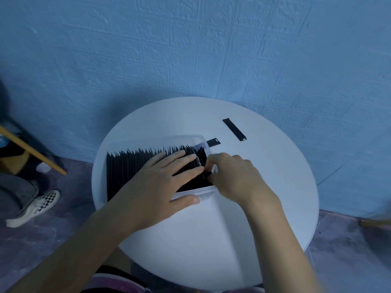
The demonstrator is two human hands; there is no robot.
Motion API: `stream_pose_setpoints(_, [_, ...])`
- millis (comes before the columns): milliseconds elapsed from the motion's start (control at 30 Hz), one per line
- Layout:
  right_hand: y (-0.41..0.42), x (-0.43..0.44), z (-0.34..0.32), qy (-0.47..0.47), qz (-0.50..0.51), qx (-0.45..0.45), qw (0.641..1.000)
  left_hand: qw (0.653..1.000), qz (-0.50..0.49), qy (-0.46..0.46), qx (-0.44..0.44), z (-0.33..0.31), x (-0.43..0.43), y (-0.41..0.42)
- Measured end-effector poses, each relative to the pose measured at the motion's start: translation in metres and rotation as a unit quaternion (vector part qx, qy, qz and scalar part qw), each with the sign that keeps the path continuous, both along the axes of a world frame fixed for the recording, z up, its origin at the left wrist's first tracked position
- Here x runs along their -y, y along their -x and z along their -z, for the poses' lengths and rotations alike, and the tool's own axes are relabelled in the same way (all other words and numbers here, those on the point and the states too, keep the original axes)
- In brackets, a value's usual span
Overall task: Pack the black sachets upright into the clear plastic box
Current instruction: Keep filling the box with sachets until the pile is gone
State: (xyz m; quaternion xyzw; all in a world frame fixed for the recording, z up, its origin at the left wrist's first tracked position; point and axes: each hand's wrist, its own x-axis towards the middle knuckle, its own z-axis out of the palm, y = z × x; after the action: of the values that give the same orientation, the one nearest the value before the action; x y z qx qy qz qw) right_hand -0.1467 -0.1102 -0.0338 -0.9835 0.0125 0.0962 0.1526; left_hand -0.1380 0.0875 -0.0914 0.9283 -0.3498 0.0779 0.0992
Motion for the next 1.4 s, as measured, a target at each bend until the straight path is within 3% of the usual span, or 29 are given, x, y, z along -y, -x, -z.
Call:
stream_pose_setpoints(200, [0.004,0.008,0.000,-0.039,-0.022,0.033,0.998,1.000,-0.004,0.014,0.000,-0.001,-0.001,0.000])
stream_pose_setpoints(533, [-0.005,0.025,0.007,-0.132,-0.069,-0.008,0.989,1.000,-0.009,-0.001,0.001,-0.006,-0.002,0.002])
stream_pose_setpoints(800, [-0.048,0.049,0.019,-0.231,-0.005,0.127,0.965,1.000,-0.025,0.008,-0.007,-0.008,-0.008,0.002])
stream_pose_setpoints(967, [-0.097,0.038,0.060,-0.097,-0.047,0.135,0.985,0.999,-0.022,0.034,0.029,-0.009,-0.003,0.003])
stream_pose_setpoints(1067, [-0.108,0.033,0.075,-0.032,-0.060,0.122,0.990,0.999,-0.025,0.039,0.008,-0.008,-0.001,0.003])
stream_pose_setpoints(1267, [-0.107,0.054,0.065,0.006,-0.019,0.131,0.991,0.999,-0.026,0.032,-0.017,-0.003,-0.001,0.000])
stream_pose_setpoints(1400, [-0.111,0.073,0.061,-0.064,0.051,0.132,0.988,0.999,-0.015,0.046,-0.024,-0.002,0.000,-0.001])
